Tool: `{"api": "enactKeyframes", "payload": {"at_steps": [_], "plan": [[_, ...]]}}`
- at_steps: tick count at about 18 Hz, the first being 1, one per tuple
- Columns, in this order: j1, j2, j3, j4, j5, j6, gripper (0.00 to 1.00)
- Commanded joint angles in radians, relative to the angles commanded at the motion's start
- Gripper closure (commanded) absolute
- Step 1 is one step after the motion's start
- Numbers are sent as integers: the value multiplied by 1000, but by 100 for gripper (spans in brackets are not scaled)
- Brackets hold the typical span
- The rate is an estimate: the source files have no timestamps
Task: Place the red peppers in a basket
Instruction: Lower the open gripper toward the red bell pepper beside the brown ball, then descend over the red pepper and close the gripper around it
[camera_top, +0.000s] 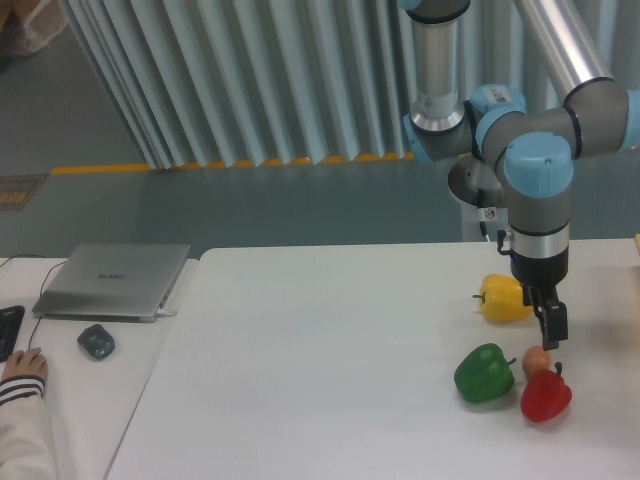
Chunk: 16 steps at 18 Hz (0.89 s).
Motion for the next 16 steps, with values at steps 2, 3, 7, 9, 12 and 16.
{"api": "enactKeyframes", "payload": {"at_steps": [2, 3, 7, 9, 12, 16], "plan": [[-2, -12, 9, 0, 0, -40, 0], [-3, -18, 17, 0, 0, -60, 0], [-12, -54, 61, 23, 2, -221, 0], [-14, -74, 61, 46, 8, -320, 0], [-15, -81, 61, 52, 8, -361, 0], [-18, -91, 55, 52, 9, -375, 0]]}}
